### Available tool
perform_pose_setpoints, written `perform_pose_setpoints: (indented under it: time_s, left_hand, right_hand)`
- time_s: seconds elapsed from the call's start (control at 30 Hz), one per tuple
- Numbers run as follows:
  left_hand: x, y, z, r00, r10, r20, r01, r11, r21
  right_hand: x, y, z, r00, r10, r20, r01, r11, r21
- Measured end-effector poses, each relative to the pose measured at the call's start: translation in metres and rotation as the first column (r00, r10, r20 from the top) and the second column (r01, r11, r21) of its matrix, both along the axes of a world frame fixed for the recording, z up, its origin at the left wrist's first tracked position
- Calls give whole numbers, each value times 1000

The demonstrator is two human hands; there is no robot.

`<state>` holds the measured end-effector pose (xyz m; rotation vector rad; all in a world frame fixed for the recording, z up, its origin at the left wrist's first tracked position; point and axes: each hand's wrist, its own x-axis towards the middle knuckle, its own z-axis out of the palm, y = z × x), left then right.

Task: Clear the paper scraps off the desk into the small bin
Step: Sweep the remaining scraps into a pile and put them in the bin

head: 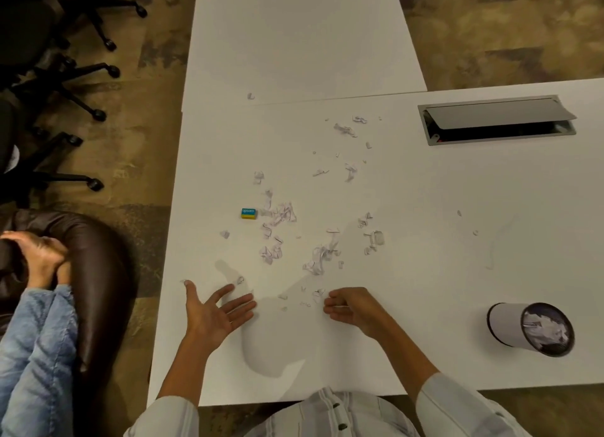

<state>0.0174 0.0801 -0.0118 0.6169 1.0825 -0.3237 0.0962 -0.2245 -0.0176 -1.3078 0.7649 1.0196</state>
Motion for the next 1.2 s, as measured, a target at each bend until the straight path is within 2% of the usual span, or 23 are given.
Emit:
perform_pose_setpoints:
  time_s: [0.17,0.3,0.4,0.47,0.53,0.67,0.8,0.9,0.97,1.07,1.13,1.2]
  left_hand:
    - [29,-21,2,996,-32,83,42,990,-132]
    - [35,-33,5,990,-13,143,48,968,-246]
    - [18,-24,-3,989,-89,114,113,967,-228]
    - [4,-23,-9,976,-216,31,218,961,-169]
    - [-5,-30,-12,960,-277,-34,268,950,-157]
    - [10,-53,-6,987,-161,-10,155,962,-225]
    - [38,-61,9,1000,-2,27,6,992,-123]
    - [46,-43,26,999,-19,39,16,995,95]
    - [41,-22,34,992,-117,-36,122,930,345]
    - [24,10,40,962,-138,-234,262,704,660]
    - [16,24,42,900,-114,-421,417,510,753]
    - [16,31,45,829,-97,-551,547,354,759]
  right_hand:
    - [22,55,2,993,-115,-20,117,972,206]
    - [25,48,9,980,-197,31,188,964,187]
    - [8,21,9,993,-118,-9,118,989,92]
    - [-8,13,9,996,-4,-84,8,999,54]
    - [-18,16,6,987,91,-133,-88,996,35]
    - [-4,45,-1,994,79,-79,-74,995,63]
    - [32,69,9,996,-14,83,9,998,65]
    - [53,52,25,981,-19,196,10,999,44]
    - [61,18,31,954,-13,300,24,999,-31]
    - [66,-59,31,902,-118,414,226,948,-222]
    - [67,-115,29,875,-182,449,365,858,-363]
    - [69,-163,25,885,-147,441,389,753,-530]
